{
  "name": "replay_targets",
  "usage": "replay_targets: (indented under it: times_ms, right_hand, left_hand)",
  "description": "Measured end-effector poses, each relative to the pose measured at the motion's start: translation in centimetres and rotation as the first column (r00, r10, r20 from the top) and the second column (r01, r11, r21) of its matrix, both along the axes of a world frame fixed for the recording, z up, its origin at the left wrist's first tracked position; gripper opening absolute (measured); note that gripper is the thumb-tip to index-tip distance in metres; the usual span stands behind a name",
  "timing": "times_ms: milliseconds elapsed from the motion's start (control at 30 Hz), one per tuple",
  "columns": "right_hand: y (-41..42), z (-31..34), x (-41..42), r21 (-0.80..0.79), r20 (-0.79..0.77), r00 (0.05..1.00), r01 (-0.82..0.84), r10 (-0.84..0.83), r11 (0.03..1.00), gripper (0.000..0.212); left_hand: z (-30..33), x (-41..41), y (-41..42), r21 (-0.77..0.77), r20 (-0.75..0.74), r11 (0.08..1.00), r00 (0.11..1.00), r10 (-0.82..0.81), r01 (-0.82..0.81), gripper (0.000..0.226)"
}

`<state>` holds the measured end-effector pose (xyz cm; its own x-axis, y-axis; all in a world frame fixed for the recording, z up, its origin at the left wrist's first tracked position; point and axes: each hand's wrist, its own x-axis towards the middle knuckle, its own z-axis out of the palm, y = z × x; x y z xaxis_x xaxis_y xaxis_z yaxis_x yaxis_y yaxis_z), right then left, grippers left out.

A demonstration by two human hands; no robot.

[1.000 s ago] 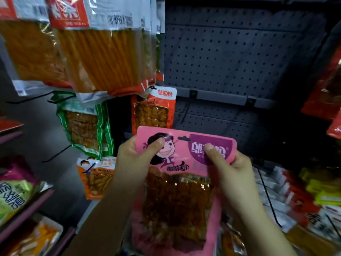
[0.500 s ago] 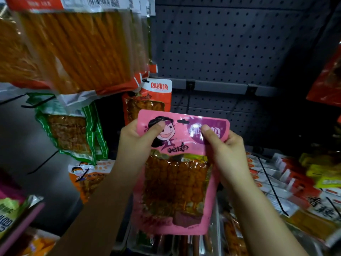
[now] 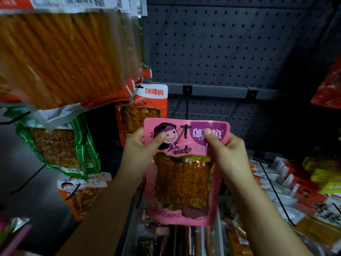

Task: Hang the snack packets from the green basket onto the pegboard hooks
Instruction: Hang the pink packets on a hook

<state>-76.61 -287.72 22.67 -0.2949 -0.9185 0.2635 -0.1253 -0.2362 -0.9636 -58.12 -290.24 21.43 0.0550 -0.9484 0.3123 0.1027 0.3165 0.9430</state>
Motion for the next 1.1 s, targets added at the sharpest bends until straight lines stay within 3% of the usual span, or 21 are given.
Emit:
replay_targets:
  times_ms: [133, 333, 567, 800, 967, 1100]
  right_hand:
    - [-1.8, 0.1, -0.4, -0.018, -0.013, 1.000, 0.014, -0.014, 1.000, 0.017]
    - [-5.4, 0.5, -1.0, 0.032, -0.038, 0.999, 0.034, -0.033, 0.999, 0.015]
    - [-10.1, 0.9, -2.1, 0.105, -0.137, 0.985, 0.122, -0.107, 0.987, 0.007]
    - [-14.6, 1.5, -2.4, 0.146, -0.228, 0.953, 0.235, -0.198, 0.961, 0.024]
    - [-16.1, 1.5, -2.6, 0.203, -0.184, 0.963, 0.234, -0.197, 0.951, 0.029]
    - [-16.4, 0.6, -2.9, 0.221, -0.169, 0.960, 0.258, -0.223, 0.941, 0.029]
  left_hand:
    - [-0.4, 0.1, -2.3, -0.034, 0.039, 0.999, 0.999, -0.023, 0.025, 0.028]
    - [-0.3, -0.4, -6.3, -0.074, 0.209, 0.997, 0.977, 0.051, -0.036, 0.020]
    - [0.8, -0.9, -11.7, -0.228, 0.536, 0.955, 0.795, 0.285, -0.189, 0.009]
    - [1.3, -2.5, -15.2, -0.199, 0.597, 0.923, 0.705, 0.381, -0.331, 0.042]
    - [1.4, -3.3, -16.5, -0.143, 0.610, 0.917, 0.696, 0.379, -0.374, 0.019]
    - [1.0, -3.8, -16.2, -0.149, 0.557, 0.897, 0.714, 0.424, -0.416, 0.024]
